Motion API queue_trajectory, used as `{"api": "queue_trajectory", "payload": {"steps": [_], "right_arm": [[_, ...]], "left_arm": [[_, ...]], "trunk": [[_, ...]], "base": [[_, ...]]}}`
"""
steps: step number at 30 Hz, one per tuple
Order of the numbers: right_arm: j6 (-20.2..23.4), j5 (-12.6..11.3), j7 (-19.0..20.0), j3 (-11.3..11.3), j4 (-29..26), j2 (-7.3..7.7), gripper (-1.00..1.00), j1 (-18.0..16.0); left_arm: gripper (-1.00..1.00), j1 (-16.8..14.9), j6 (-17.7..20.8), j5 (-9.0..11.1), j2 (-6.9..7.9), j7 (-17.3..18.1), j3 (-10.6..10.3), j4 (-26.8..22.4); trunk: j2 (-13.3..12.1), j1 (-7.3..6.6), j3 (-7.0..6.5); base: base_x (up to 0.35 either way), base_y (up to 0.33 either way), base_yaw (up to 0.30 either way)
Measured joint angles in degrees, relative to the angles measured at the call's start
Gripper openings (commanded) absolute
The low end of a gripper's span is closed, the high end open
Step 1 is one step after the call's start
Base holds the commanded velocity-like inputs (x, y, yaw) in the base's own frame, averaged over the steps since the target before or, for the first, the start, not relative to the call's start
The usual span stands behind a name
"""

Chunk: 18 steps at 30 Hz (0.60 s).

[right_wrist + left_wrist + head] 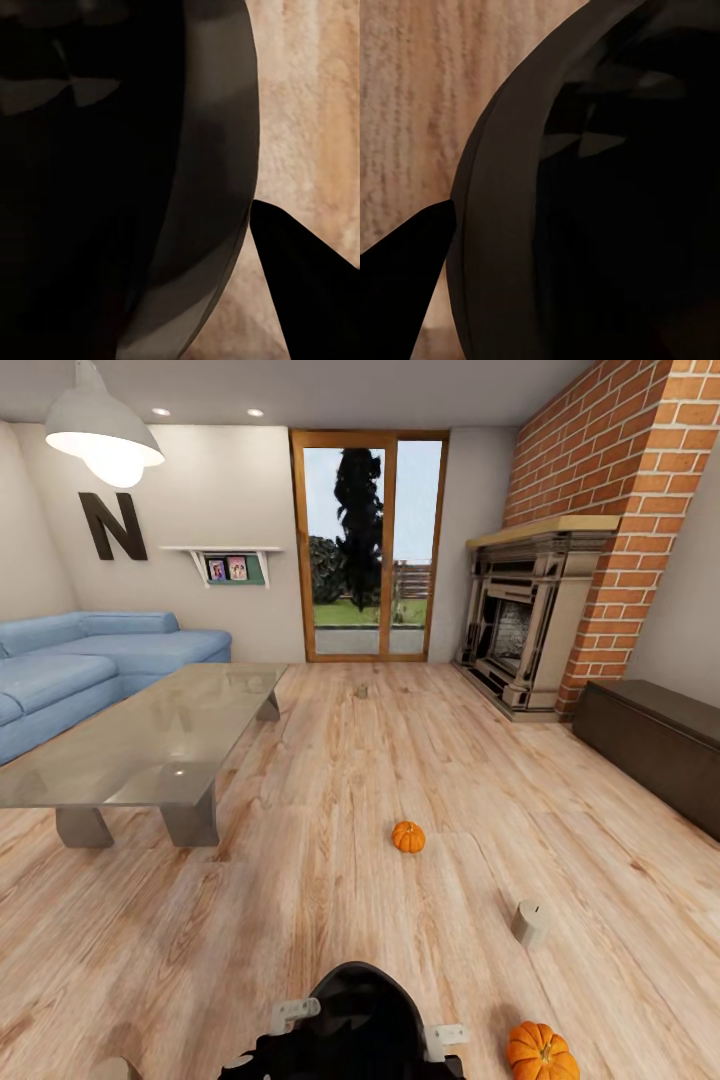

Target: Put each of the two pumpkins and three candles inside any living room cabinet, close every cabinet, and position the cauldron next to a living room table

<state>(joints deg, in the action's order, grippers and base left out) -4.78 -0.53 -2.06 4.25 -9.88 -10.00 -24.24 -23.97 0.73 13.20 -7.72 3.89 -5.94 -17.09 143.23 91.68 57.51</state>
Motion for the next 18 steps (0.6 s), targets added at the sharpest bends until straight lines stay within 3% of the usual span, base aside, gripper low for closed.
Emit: {"api": "queue_trajectory", "payload": {"steps": [6,12,18], "right_arm": [[0.02,-0.11,-0.06,0.1,0.01,0.0,-1.0,-0.02],[0.02,-0.21,-0.05,0.24,0.07,0.0,-1.0,0.02],[0.03,-0.23,-0.05,0.27,0.1,0.0,-1.0,0.01]], "left_arm": [[-1.0,-0.02,0.0,-0.02,-0.01,-0.08,-0.01,0.02],[-1.0,0.01,-0.06,-0.02,0.01,-0.06,0.03,0.13],[-1.0,0.02,-0.08,-0.03,0.01,-0.05,0.05,0.15]], "trunk": [[0.0,0.0,0.0],[-2.4,-1.3,-1.06],[-2.42,-1.3,-1.06]], "base": [[0.0,0.0,0.0],[0.0,0.0,0.0],[0.0,0.0,0.0]]}}
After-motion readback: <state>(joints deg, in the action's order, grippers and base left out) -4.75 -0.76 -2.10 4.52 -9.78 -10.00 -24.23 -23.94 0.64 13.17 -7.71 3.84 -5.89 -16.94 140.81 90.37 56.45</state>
